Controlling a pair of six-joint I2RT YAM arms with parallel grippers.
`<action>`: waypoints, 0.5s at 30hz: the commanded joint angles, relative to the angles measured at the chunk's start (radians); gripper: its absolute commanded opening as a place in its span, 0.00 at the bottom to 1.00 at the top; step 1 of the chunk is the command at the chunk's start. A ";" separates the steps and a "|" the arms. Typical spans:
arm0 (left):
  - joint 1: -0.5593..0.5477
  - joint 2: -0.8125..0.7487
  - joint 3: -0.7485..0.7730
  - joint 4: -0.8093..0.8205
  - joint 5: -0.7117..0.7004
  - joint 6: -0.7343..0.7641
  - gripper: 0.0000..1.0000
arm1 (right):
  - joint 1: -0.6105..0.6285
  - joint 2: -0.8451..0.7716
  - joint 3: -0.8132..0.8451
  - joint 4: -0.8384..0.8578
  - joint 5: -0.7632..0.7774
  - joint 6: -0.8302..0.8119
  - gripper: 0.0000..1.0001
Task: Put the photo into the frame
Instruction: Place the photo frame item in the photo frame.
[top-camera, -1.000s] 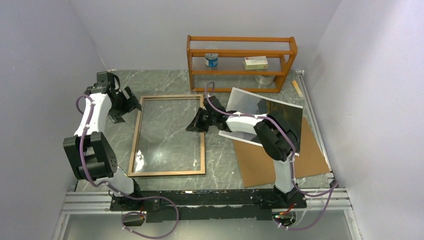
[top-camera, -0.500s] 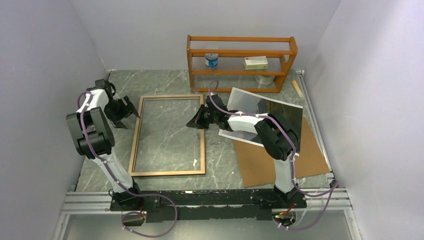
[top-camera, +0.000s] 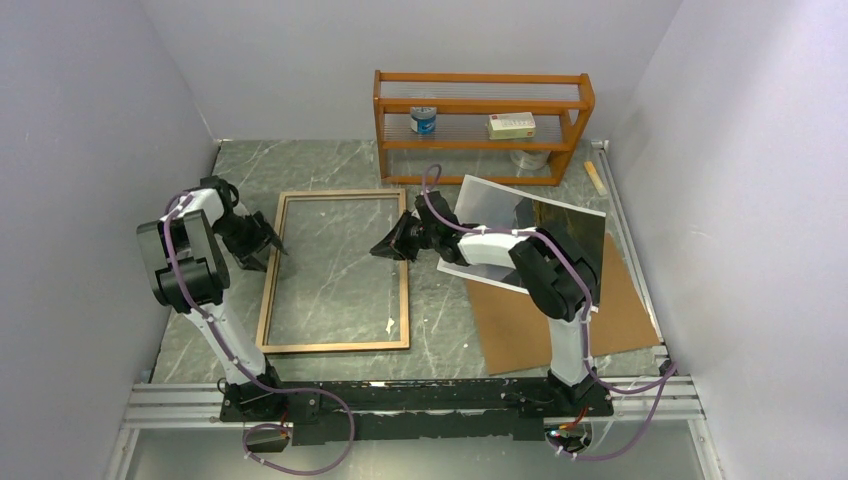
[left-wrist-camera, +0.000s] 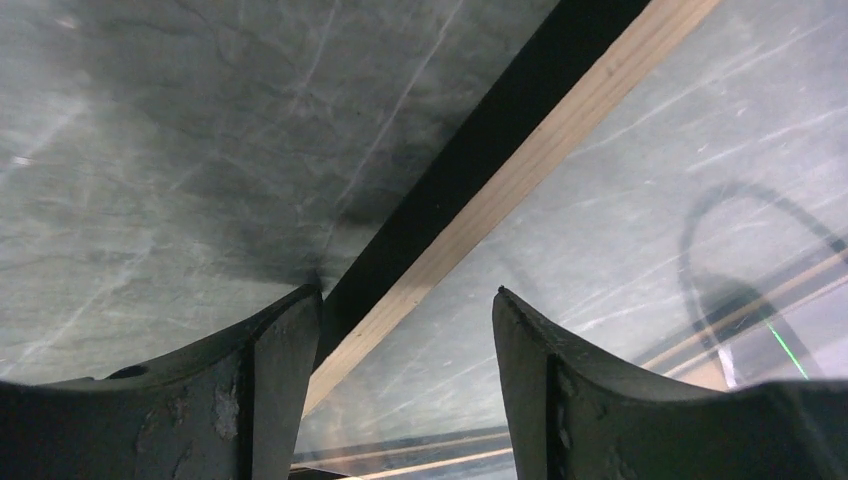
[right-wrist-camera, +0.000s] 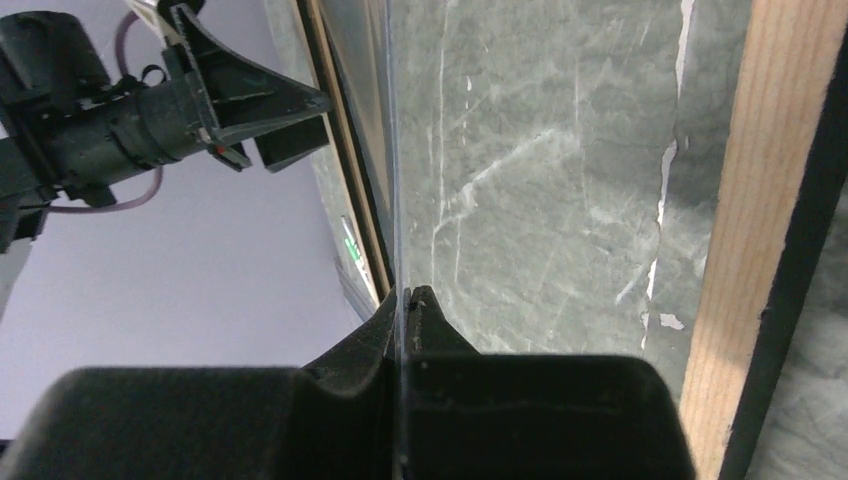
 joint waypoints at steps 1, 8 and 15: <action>-0.002 0.008 -0.029 0.029 0.103 -0.022 0.68 | -0.001 -0.064 -0.017 0.091 -0.064 0.055 0.00; -0.002 -0.005 -0.052 0.060 0.218 -0.044 0.75 | -0.002 -0.066 -0.055 0.161 -0.102 0.119 0.00; 0.000 -0.042 -0.053 0.092 0.293 -0.070 0.91 | -0.012 -0.119 -0.080 0.188 -0.108 0.143 0.00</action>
